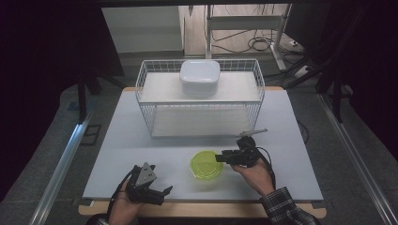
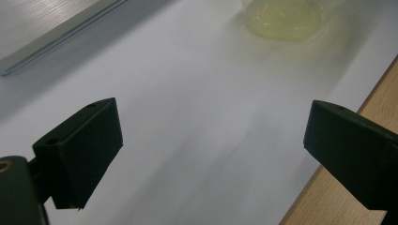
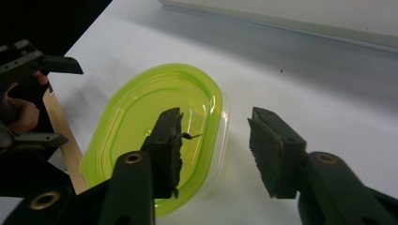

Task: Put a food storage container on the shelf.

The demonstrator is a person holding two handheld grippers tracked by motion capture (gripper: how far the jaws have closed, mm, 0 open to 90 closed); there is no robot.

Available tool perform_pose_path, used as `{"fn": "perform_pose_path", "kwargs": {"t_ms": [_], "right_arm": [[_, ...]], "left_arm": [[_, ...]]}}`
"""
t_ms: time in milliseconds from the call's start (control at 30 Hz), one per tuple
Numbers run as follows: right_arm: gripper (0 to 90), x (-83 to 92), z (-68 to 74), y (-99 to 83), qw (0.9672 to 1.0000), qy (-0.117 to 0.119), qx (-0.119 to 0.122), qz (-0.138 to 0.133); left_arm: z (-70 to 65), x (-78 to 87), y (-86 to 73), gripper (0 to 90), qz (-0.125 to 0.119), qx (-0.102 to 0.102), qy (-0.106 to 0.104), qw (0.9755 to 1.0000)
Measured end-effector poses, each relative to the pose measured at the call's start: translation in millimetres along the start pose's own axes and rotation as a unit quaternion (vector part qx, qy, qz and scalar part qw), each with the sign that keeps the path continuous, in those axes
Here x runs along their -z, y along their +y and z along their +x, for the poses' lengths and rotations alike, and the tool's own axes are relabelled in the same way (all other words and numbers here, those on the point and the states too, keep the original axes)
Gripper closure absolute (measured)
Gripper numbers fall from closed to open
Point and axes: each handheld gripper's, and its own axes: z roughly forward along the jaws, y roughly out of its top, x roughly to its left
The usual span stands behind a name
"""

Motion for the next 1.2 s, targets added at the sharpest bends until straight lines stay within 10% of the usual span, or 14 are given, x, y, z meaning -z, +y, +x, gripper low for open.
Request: {"fn": "perform_pose_path", "kwargs": {"t_ms": [733,1200], "right_arm": [[81.4,-9.2,-12.1,1.8,0.9914,0.095,-0.086,0.024],[82.0,-5.5,-6.3,4.2,0.9905,0.109,-0.083,0.014]], "left_arm": [[-1.4,-0.9,0.3,4.4,0.003,-0.006,-0.003,1.0],[-1.7,-1.0,0.3,4.4,0.003,-0.006,-0.003,1.0]]}}
